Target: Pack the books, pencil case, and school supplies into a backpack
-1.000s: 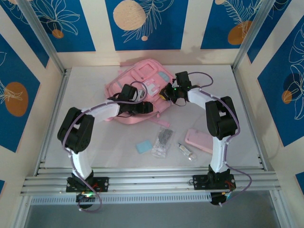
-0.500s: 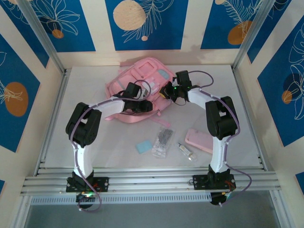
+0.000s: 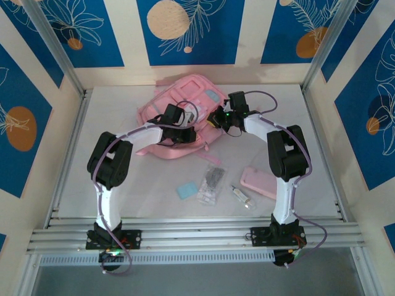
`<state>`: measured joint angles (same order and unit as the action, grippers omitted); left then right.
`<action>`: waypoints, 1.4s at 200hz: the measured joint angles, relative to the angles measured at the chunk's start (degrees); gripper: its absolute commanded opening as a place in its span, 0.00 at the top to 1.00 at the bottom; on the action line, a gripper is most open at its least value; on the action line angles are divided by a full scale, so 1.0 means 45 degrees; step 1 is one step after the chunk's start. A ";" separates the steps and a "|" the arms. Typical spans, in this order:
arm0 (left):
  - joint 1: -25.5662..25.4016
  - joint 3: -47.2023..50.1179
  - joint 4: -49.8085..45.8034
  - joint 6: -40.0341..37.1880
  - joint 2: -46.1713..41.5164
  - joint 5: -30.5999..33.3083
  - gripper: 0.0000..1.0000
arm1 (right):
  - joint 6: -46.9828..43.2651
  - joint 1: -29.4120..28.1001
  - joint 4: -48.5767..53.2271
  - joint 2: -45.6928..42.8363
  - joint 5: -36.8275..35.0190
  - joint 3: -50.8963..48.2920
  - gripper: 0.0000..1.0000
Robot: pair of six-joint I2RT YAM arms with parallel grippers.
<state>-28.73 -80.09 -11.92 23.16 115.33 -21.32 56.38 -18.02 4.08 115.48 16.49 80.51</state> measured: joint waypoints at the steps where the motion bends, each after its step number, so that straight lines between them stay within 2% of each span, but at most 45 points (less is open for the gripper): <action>1: 0.0000 0.0000 0.0005 0.0000 -0.0005 -0.0019 0.83 | 0.0000 0.0000 0.0000 0.0000 0.0000 0.0000 1.00; 16: 0.0015 -0.0029 0.0092 -0.0165 0.0000 -0.0238 0.71 | -0.0044 -0.0005 0.0000 0.0000 0.0010 0.0010 1.00; 40: -0.0005 -0.0413 -0.0039 -0.0175 0.0068 -0.0476 0.45 | -0.0068 -0.0005 -0.0053 0.0005 0.0024 0.0015 1.00; 53: -0.0024 -0.0753 -0.0243 -0.0151 0.0214 -0.0549 0.42 | -0.0087 -0.0019 -0.0102 0.0005 -0.0005 0.0024 1.00; 73: -0.0034 -0.1258 -0.0510 0.0092 0.0559 -0.0510 0.49 | -0.0083 -0.0019 -0.0189 0.0005 -0.0194 0.0024 1.00; 130: 0.0083 -0.1734 -0.1083 0.0058 0.1010 0.0253 0.94 | -0.0097 0.0000 -0.0180 0.0005 -0.0296 0.0024 1.00; 142: 0.0107 -0.1758 -0.1185 0.0010 0.1030 0.0369 1.00 | -0.0097 0.0000 -0.0170 0.0005 -0.0296 0.0024 1.00; 199: 0.0102 -0.1996 -0.1739 -0.0661 0.1044 0.0544 1.00 | -0.0238 0.0063 -0.0087 0.0005 -0.0267 0.0024 1.00; 235: 0.0058 -0.2939 -0.3667 -0.1865 0.1146 0.1535 1.00 | -0.0627 0.0209 0.0121 0.0005 -0.0199 0.0024 1.00; 280: 0.0058 -0.3002 -0.5294 -0.2637 0.1049 0.2380 1.00 | -0.0986 0.0272 0.0607 0.0005 -0.0180 0.0102 1.00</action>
<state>-28.47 -93.60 -35.75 11.29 120.05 -10.61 51.94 -16.80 6.81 115.50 15.68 80.97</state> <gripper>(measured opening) 0.048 0.070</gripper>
